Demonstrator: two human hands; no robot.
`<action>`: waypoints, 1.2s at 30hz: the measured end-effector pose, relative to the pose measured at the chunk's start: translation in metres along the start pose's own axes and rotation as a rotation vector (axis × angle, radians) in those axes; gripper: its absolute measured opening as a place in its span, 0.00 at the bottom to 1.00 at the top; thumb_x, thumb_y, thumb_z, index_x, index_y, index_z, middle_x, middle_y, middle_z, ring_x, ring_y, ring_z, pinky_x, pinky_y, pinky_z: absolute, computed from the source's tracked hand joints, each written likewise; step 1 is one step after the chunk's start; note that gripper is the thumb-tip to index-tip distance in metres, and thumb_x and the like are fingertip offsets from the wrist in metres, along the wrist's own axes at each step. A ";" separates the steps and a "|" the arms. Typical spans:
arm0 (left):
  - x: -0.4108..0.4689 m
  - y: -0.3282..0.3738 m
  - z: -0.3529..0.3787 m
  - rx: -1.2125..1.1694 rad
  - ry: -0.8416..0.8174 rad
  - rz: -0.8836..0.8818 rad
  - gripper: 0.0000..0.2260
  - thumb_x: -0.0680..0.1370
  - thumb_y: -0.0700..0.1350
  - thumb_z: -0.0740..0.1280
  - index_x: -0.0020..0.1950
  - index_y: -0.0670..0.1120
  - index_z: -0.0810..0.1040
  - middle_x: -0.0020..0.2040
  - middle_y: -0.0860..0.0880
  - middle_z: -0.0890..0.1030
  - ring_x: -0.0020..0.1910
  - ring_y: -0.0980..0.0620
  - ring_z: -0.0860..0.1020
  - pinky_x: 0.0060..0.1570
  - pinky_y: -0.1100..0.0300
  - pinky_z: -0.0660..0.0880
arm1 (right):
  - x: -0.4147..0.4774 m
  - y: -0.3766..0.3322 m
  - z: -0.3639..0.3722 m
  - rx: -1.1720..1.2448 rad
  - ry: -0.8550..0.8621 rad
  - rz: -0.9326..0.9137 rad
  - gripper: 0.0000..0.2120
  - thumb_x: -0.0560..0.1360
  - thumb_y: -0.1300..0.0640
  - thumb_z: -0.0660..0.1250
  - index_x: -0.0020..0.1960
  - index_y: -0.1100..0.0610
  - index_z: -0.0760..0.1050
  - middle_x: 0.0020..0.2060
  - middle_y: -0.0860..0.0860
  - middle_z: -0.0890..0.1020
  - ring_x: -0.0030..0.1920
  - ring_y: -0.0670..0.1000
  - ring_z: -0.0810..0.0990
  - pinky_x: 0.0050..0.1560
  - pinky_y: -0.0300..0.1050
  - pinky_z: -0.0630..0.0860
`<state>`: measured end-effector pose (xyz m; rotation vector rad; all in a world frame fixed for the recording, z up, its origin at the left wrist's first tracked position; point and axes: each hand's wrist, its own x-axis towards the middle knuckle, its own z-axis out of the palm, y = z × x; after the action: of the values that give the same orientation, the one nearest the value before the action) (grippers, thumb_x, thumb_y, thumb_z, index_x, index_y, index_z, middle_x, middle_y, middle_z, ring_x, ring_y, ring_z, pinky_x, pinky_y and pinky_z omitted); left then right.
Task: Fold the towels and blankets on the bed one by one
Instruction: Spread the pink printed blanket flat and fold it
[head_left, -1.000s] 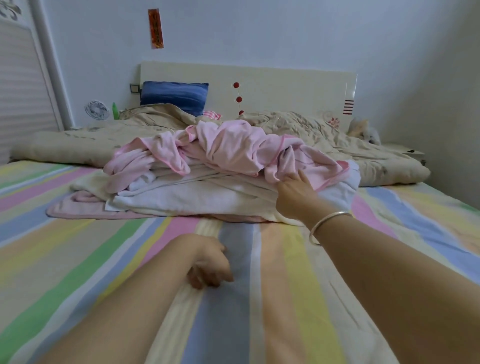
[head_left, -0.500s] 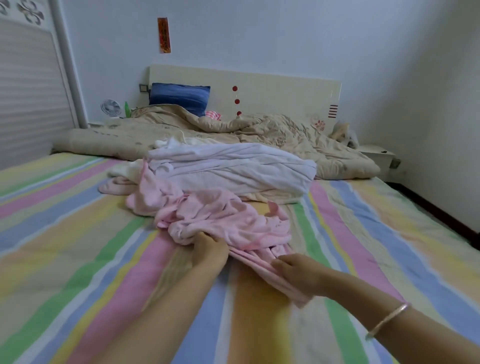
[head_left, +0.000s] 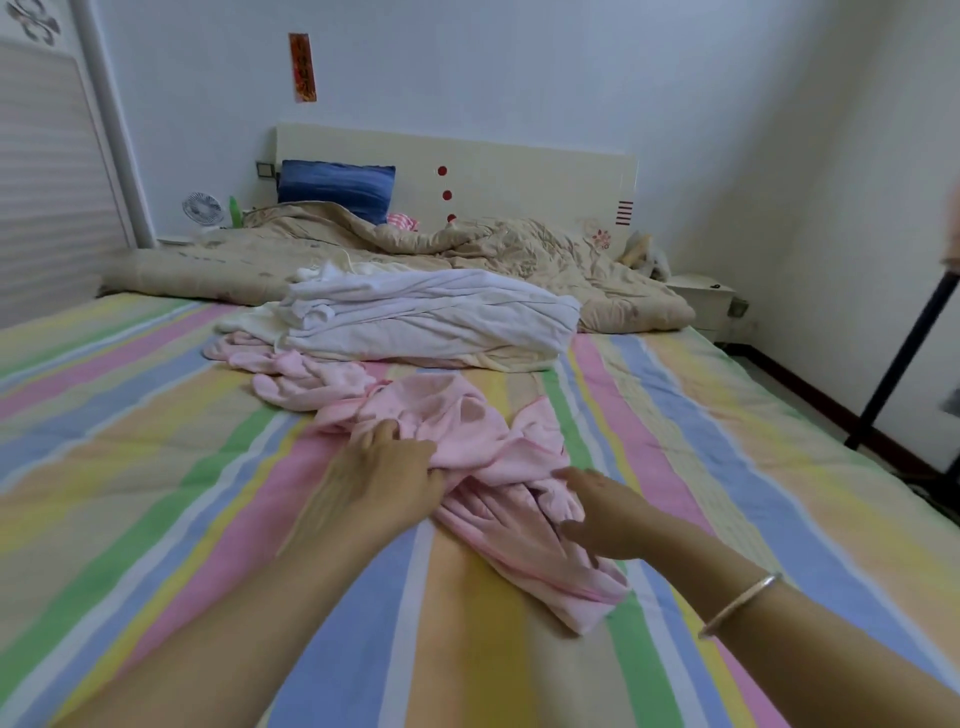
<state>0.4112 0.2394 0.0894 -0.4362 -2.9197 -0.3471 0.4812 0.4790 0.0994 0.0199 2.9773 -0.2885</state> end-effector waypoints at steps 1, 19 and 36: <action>-0.007 0.002 -0.013 -0.171 -0.029 0.037 0.15 0.78 0.55 0.54 0.49 0.50 0.78 0.49 0.48 0.80 0.48 0.49 0.74 0.50 0.62 0.69 | 0.002 -0.001 0.002 0.004 0.091 -0.018 0.35 0.76 0.52 0.65 0.77 0.50 0.52 0.71 0.53 0.65 0.67 0.56 0.69 0.59 0.48 0.71; -0.066 0.031 -0.053 -0.591 -1.110 -0.011 0.10 0.77 0.55 0.67 0.48 0.48 0.79 0.41 0.54 0.83 0.39 0.56 0.80 0.40 0.63 0.74 | -0.055 0.084 -0.027 -0.094 0.594 0.369 0.17 0.71 0.57 0.66 0.60 0.50 0.73 0.54 0.54 0.75 0.57 0.59 0.73 0.48 0.50 0.74; -0.007 0.055 0.055 0.199 -0.318 0.222 0.26 0.77 0.38 0.58 0.74 0.51 0.61 0.75 0.48 0.60 0.72 0.44 0.62 0.66 0.50 0.67 | -0.067 0.090 0.036 1.023 0.332 0.470 0.43 0.72 0.51 0.74 0.77 0.53 0.51 0.63 0.53 0.71 0.62 0.57 0.73 0.55 0.49 0.69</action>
<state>0.4274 0.3027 0.0464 -0.8429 -3.1184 0.0492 0.5549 0.5602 0.0576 0.9141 2.6082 -1.7875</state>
